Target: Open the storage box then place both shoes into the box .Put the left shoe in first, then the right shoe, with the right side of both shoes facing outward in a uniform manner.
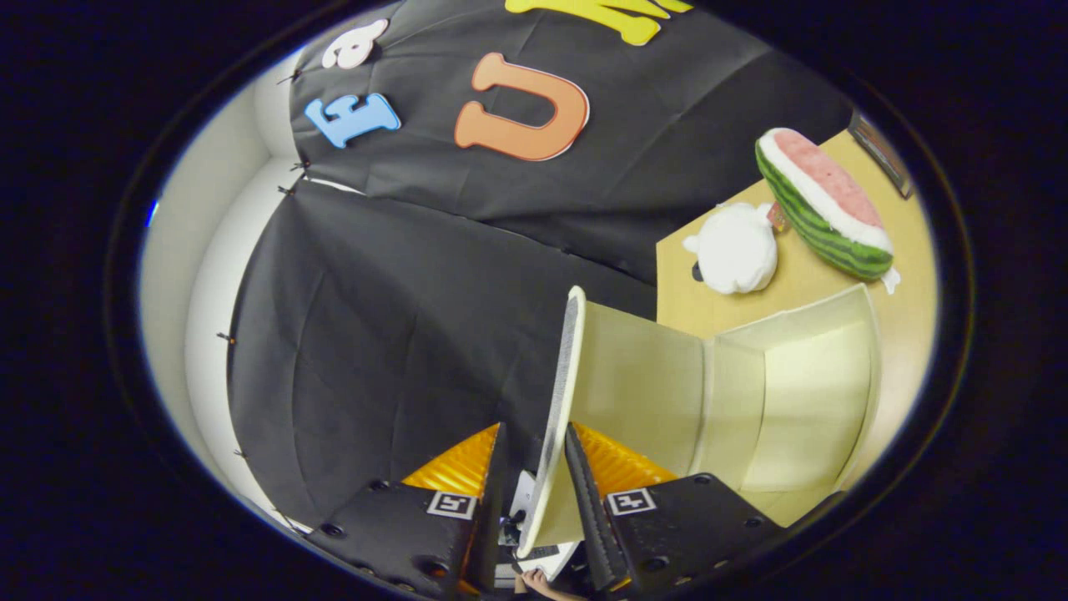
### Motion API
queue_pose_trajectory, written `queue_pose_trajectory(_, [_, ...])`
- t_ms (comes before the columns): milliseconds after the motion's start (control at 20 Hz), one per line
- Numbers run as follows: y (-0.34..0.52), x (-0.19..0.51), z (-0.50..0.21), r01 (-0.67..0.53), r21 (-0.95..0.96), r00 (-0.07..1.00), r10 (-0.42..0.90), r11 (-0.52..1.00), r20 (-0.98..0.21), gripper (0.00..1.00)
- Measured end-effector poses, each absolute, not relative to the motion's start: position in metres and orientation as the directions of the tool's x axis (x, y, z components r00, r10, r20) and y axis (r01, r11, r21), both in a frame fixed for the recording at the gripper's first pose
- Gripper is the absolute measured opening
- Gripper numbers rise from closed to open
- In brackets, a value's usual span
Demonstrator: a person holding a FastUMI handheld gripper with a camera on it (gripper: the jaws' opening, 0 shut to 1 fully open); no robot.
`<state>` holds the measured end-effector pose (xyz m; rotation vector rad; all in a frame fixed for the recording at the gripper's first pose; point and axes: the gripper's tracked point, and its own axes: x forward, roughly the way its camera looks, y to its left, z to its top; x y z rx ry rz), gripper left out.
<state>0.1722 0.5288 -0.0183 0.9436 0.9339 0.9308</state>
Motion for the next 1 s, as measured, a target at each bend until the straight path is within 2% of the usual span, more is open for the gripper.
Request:
queue_pose_trajectory(200, [0.510,0.172,-0.011,-0.234,0.917,0.346,0.909,0.324,-0.233,0.71])
queue_pose_trajectory(500, [0.446,0.161,-0.007,-0.268,0.891,0.364,0.895,0.366,-0.258,0.85])
queue_pose_trajectory(600, [0.418,0.160,-0.012,-0.284,0.869,0.382,0.879,0.404,-0.284,0.93])
queue_pose_trajectory(1000, [0.295,0.161,-0.078,-0.283,0.734,0.432,0.766,0.617,-0.477,0.94])
